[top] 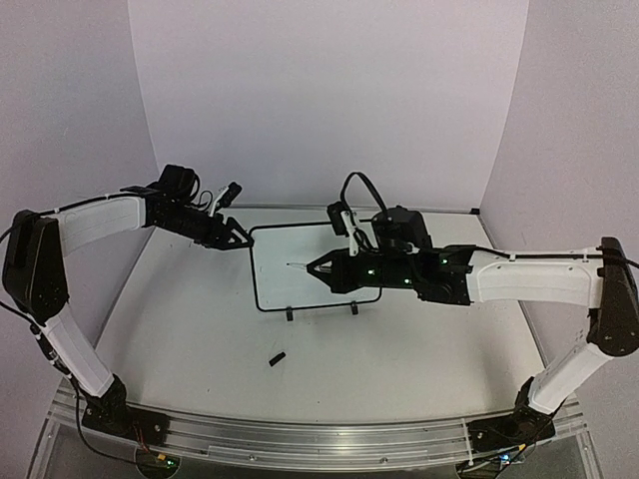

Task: Write a sentence on the whiteboard
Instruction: Hold the whiteboard at the center of the board, then write a sentence on the whiteboard.

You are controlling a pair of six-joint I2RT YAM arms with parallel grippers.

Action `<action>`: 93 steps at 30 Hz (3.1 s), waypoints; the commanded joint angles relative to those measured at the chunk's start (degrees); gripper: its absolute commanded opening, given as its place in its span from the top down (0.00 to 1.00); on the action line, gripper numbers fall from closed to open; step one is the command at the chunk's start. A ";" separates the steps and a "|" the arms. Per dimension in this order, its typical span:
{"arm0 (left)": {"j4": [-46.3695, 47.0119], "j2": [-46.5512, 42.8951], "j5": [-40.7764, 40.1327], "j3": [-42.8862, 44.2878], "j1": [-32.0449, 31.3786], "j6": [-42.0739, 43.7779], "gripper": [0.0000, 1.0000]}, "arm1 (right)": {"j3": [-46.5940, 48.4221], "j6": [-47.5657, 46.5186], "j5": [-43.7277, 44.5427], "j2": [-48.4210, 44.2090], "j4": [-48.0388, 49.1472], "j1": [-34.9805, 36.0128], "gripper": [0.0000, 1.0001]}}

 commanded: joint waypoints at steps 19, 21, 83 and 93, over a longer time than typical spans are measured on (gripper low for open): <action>1.66 2.93 2.41 3.23 -1.84 6.46 0.88 | 14.05 -4.26 2.77 12.69 4.37 0.05 1.00; 1.60 2.72 2.22 2.96 -1.93 6.93 0.92 | 14.45 -4.39 3.48 13.08 4.28 0.03 1.00; -1.71 1.80 -0.59 -0.68 -5.00 17.19 1.00 | 19.07 -5.39 4.40 20.01 4.46 -2.73 1.00; -1.83 1.74 -0.68 -0.51 -5.09 17.21 1.00 | 14.92 -3.29 3.43 19.96 4.46 -2.84 1.00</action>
